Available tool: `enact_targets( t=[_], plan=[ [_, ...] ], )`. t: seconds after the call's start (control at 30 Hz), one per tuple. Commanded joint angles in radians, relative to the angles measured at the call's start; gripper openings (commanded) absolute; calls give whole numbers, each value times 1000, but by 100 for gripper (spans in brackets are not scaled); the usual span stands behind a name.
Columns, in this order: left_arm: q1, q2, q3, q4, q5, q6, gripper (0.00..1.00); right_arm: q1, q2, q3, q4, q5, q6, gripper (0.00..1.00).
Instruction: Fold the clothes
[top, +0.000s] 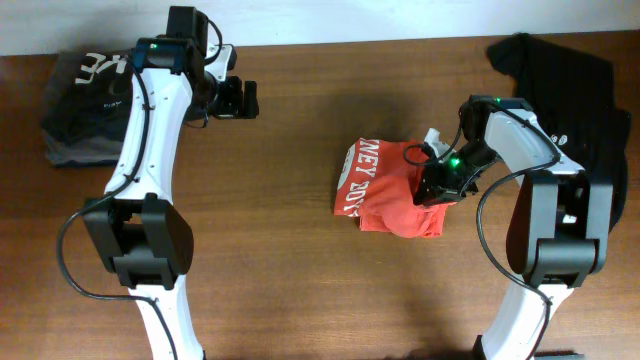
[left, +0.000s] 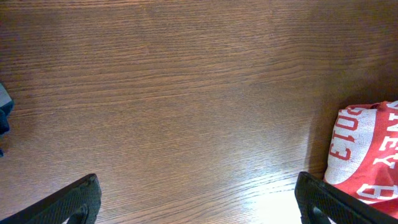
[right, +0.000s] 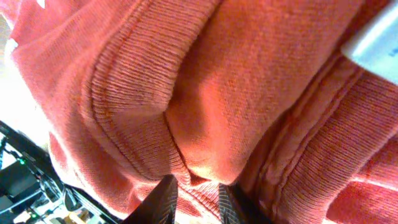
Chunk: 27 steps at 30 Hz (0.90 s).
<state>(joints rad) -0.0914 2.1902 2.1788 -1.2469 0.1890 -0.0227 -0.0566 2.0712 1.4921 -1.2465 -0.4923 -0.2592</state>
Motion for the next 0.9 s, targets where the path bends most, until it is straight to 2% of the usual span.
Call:
enact_targets(
  t=[0.0,0.27,0.37,0.73,0.87],
  plan=[
    [-2,5,11,-1,-7,18,99,-10,-23,34,4,-20,-25,29],
    [-2,5,11,6,-7,20,99,-17,-55,113,-2,-20,-127,40],
    [-2,5,11,8,-7,20,99,-15,-53,111,6,-20,-162,41],
    [-2,5,11,8,-7,19,99,60,-53,71,37,-9,-246,38],
    [-2,5,11,4,-7,19,99,76,-53,41,72,10,-245,33]
  ],
)
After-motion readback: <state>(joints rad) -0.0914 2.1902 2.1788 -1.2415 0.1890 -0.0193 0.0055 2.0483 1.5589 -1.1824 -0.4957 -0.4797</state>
